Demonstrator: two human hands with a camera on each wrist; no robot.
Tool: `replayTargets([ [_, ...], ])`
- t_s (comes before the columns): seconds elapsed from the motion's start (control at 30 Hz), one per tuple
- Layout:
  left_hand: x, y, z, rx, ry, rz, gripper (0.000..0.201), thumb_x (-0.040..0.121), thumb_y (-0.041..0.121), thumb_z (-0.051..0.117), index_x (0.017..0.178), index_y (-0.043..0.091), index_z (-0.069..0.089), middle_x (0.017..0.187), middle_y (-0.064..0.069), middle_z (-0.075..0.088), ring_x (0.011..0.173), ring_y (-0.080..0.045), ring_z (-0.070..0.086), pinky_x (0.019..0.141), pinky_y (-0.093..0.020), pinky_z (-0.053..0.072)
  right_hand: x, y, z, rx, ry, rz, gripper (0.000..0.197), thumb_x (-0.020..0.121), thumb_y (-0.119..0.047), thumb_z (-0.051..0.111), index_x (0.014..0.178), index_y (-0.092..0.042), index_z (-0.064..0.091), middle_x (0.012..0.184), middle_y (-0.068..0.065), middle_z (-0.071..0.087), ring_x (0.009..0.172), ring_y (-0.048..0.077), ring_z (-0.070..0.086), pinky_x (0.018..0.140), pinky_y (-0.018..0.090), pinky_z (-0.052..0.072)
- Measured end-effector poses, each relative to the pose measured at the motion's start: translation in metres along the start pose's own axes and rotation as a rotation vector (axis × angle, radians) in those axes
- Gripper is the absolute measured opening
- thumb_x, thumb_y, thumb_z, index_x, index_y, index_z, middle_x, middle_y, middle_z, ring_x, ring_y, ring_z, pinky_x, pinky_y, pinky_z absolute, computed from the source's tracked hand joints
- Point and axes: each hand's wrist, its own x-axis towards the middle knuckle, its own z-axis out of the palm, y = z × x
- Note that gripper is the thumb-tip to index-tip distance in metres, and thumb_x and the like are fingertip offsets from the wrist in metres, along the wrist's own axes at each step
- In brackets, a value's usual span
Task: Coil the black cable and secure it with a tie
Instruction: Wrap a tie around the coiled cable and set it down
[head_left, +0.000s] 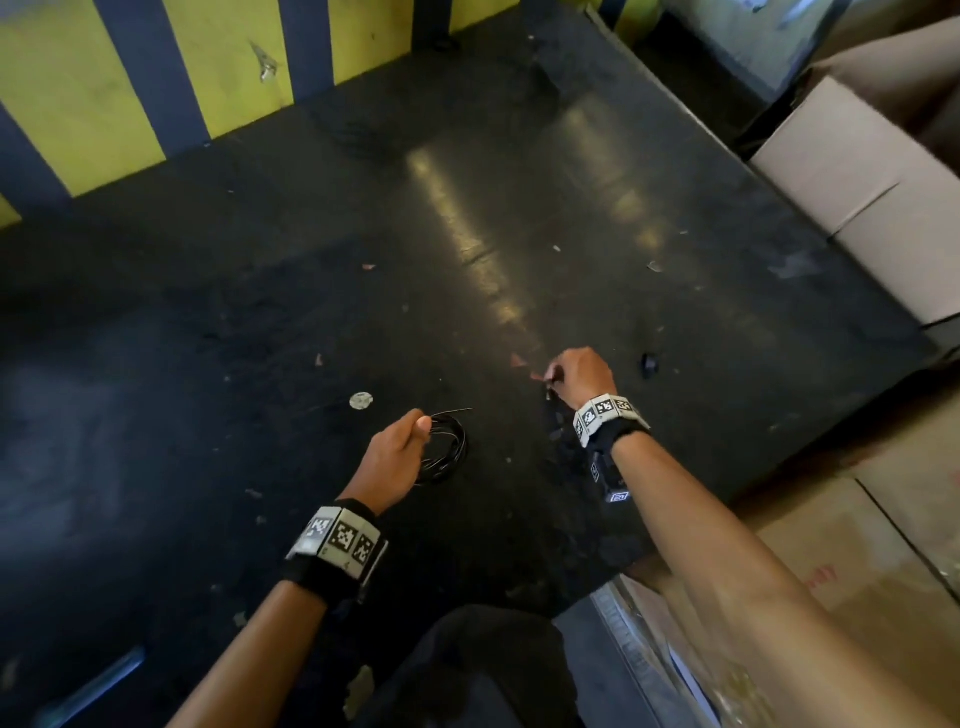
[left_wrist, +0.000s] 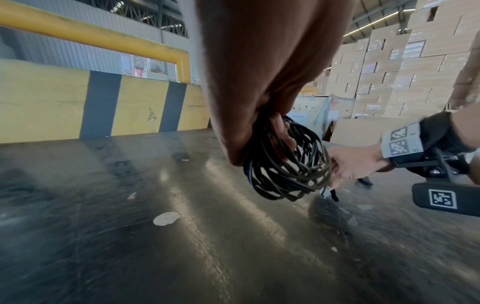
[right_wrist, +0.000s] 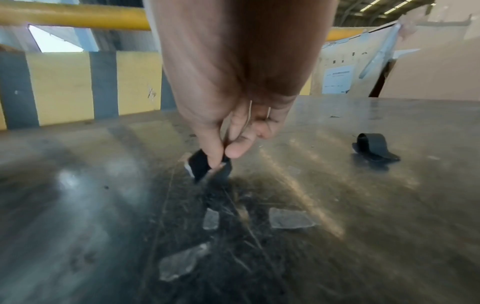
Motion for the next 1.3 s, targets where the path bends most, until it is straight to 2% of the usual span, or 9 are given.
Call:
replayTargets([
  [0.1, -0.005, 0.003, -0.008, -0.034, 0.025, -0.015, 0.031, 0.108, 0.028, 0.031, 0.085, 0.019, 0.050, 0.076, -0.001, 0.052, 0.062, -0.010, 0.049, 0.060, -0.023, 0.045, -0.007, -0.010, 0.001, 0.219, 0.059, -0.039, 0.015, 0.079, -0.003, 0.077, 0.081, -0.017, 0.081, 0.086, 0.006, 0.081, 0.082, 0.020, 0.077, 0.087, 0.034, 0.062],
  [0.2, -0.016, 0.006, -0.012, -0.077, 0.039, -0.005, 0.031, 0.108, 0.028, 0.031, 0.084, 0.019, 0.049, 0.075, -0.002, 0.051, 0.062, -0.013, 0.048, 0.061, -0.027, 0.046, -0.026, -0.033, -0.003, 0.429, 0.153, -0.118, 0.015, 0.079, 0.003, 0.074, 0.085, -0.010, 0.080, 0.085, 0.003, 0.079, 0.074, 0.010, 0.071, 0.079, 0.010, 0.055],
  [0.27, -0.027, 0.008, -0.014, -0.093, 0.047, 0.012, 0.031, 0.108, 0.028, 0.030, 0.085, 0.018, 0.049, 0.074, -0.002, 0.051, 0.063, -0.014, 0.047, 0.061, -0.027, 0.045, -0.042, -0.050, -0.005, 0.532, 0.196, -0.176, 0.015, 0.080, 0.003, 0.074, 0.086, -0.010, 0.079, 0.082, 0.001, 0.077, 0.068, -0.001, 0.068, 0.072, 0.003, 0.051],
  [0.33, -0.041, 0.010, -0.016, -0.098, 0.043, 0.029, 0.031, 0.108, 0.028, 0.030, 0.086, 0.017, 0.049, 0.075, -0.001, 0.051, 0.063, -0.012, 0.048, 0.060, -0.024, 0.045, -0.058, -0.067, -0.007, 0.594, 0.242, -0.230, 0.014, 0.081, 0.001, 0.075, 0.087, -0.011, 0.079, 0.083, -0.002, 0.077, 0.069, -0.004, 0.069, 0.074, 0.005, 0.052],
  [0.57, -0.098, 0.005, -0.018, -0.140, 0.034, 0.059, 0.033, 0.108, 0.030, 0.032, 0.082, 0.019, 0.048, 0.074, 0.003, 0.049, 0.065, -0.011, 0.046, 0.060, -0.022, 0.043, -0.123, -0.108, -0.022, 0.719, 0.210, -0.456, 0.013, 0.083, -0.002, 0.077, 0.096, -0.005, 0.077, 0.101, 0.005, 0.079, 0.093, 0.011, 0.076, 0.086, 0.020, 0.060],
  [0.8, -0.150, -0.011, -0.004, 0.163, 0.011, 0.081, 0.029, 0.108, 0.028, 0.035, 0.081, 0.029, 0.046, 0.077, 0.003, 0.057, 0.068, -0.009, 0.054, 0.062, -0.021, 0.041, -0.187, -0.122, -0.022, 0.475, 0.180, -0.715, 0.013, 0.076, -0.001, 0.076, 0.088, -0.007, 0.074, 0.095, 0.003, 0.079, 0.083, 0.008, 0.071, 0.079, 0.006, 0.050],
  [0.97, -0.181, -0.017, 0.010, 0.157, 0.035, 0.120, 0.028, 0.108, 0.026, 0.037, 0.083, 0.017, 0.048, 0.074, 0.002, 0.055, 0.070, -0.015, 0.053, 0.066, -0.030, 0.040, -0.223, -0.125, -0.012, 0.473, 0.128, -0.687, 0.016, 0.074, -0.002, 0.078, 0.084, -0.011, 0.070, 0.085, 0.003, 0.076, 0.072, 0.015, 0.069, 0.068, 0.023, 0.055],
  [1.13, -0.204, -0.025, 0.013, 0.150, 0.037, 0.170, 0.031, 0.108, 0.031, 0.035, 0.079, 0.027, 0.045, 0.073, 0.006, 0.054, 0.064, -0.007, 0.051, 0.058, -0.020, 0.038, -0.242, -0.124, -0.009, 0.498, 0.161, -0.686, 0.020, 0.074, 0.005, 0.080, 0.084, -0.009, 0.071, 0.101, 0.006, 0.078, 0.089, 0.015, 0.074, 0.078, 0.021, 0.057],
  [1.3, -0.223, -0.024, 0.010, 0.089, 0.069, 0.222, 0.032, 0.108, 0.030, 0.035, 0.091, 0.008, 0.052, 0.075, 0.000, 0.055, 0.063, -0.011, 0.049, 0.058, -0.024, 0.041, -0.257, -0.127, -0.017, 0.523, 0.165, -0.698, 0.022, 0.073, 0.012, 0.075, 0.082, -0.008, 0.071, 0.092, 0.005, 0.080, 0.087, 0.016, 0.076, 0.082, 0.031, 0.061],
])
